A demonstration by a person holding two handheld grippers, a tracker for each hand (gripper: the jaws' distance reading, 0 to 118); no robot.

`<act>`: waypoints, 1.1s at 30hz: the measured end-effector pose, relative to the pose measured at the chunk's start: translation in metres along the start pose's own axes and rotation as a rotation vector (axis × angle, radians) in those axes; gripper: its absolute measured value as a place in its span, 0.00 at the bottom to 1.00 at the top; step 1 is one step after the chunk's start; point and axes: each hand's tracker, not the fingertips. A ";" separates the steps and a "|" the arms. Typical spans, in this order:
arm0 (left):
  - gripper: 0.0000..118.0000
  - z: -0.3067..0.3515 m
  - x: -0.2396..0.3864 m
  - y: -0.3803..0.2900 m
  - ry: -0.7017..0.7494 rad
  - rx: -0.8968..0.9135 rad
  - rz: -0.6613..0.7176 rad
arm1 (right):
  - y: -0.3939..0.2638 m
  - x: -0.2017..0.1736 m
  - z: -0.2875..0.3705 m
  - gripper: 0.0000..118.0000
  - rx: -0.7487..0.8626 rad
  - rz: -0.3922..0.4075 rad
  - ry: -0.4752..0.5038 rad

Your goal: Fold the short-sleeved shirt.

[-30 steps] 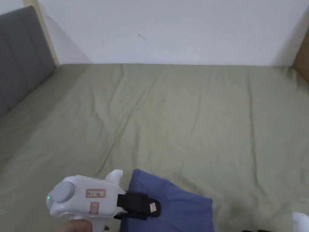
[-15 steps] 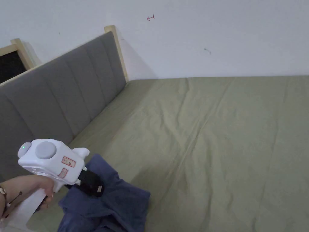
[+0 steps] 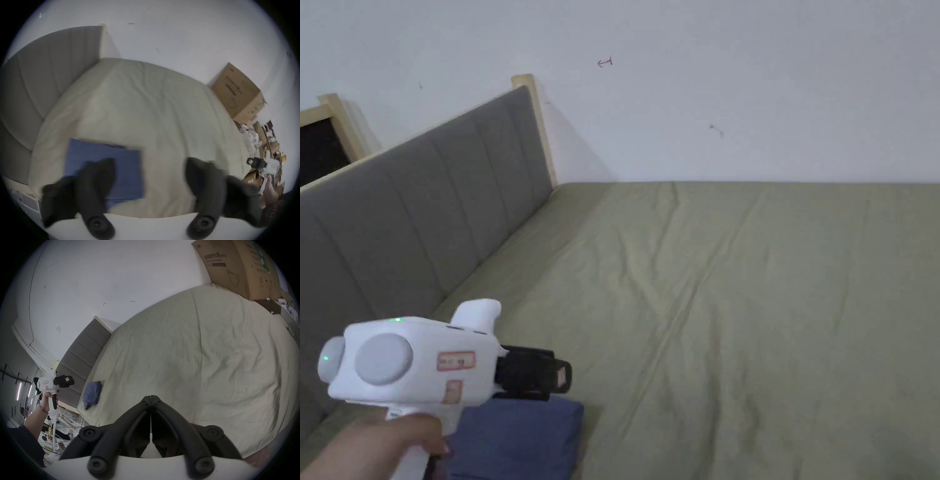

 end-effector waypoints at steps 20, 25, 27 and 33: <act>0.00 0.057 0.314 -0.105 0.229 0.928 -0.257 | 0.006 -0.055 0.133 0.00 0.986 0.439 -0.369; 0.00 0.055 0.325 -0.123 0.269 0.937 -0.264 | 0.001 -0.044 0.120 0.00 0.866 0.428 -0.374; 0.00 0.056 0.325 -0.123 0.274 0.931 -0.269 | -0.002 -0.038 0.120 0.00 0.859 0.421 -0.382; 0.61 0.059 0.320 -0.126 0.251 0.937 -0.274 | 0.001 -0.030 0.125 0.60 0.856 0.363 -0.418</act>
